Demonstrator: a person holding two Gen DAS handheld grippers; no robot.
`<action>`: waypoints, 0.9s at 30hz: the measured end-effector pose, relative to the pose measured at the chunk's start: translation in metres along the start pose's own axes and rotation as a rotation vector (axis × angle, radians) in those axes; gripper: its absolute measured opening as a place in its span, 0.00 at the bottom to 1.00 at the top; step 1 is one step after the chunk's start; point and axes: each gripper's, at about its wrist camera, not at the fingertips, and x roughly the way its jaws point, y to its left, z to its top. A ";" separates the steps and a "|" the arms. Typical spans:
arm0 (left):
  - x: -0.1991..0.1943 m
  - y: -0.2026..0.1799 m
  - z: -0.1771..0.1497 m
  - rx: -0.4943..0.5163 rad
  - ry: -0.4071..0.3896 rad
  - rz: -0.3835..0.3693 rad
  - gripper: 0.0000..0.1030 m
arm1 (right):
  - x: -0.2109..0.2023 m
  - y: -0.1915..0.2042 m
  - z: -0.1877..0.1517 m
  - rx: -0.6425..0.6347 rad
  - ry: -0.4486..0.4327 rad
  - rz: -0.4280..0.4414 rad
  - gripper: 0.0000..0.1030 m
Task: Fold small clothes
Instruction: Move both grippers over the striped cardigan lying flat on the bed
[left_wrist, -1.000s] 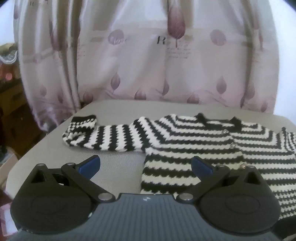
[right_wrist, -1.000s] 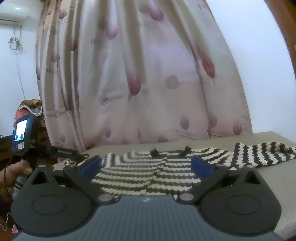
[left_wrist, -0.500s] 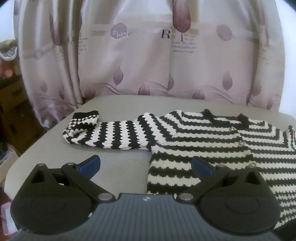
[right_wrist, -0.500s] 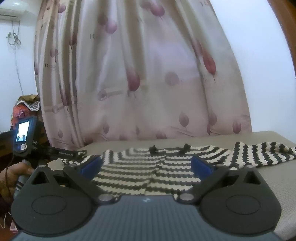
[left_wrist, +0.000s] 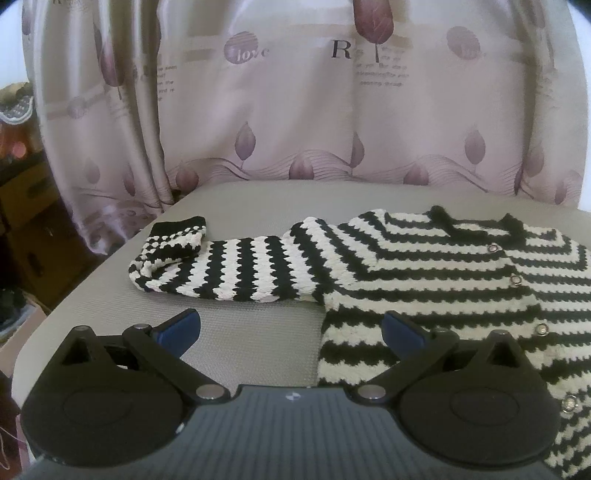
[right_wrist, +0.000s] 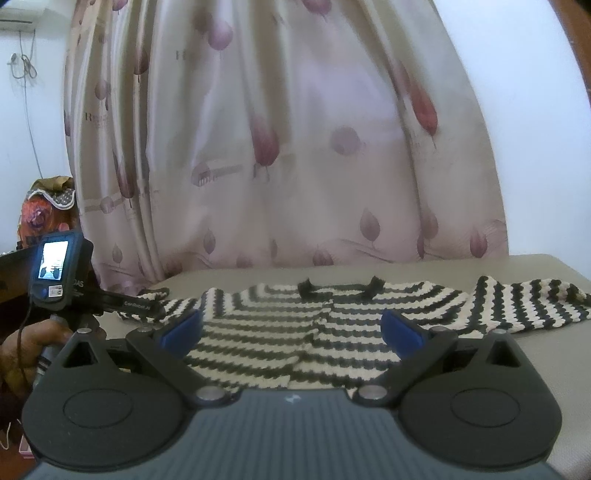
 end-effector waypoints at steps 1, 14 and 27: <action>0.002 0.000 -0.001 0.002 0.000 0.002 1.00 | 0.002 0.001 0.000 -0.001 0.004 0.001 1.00; 0.025 0.006 0.000 0.017 0.033 0.032 1.00 | 0.023 0.008 -0.003 0.005 0.064 0.021 1.00; 0.046 0.014 0.001 0.019 0.072 0.051 1.00 | 0.041 0.012 -0.002 0.010 0.114 0.030 1.00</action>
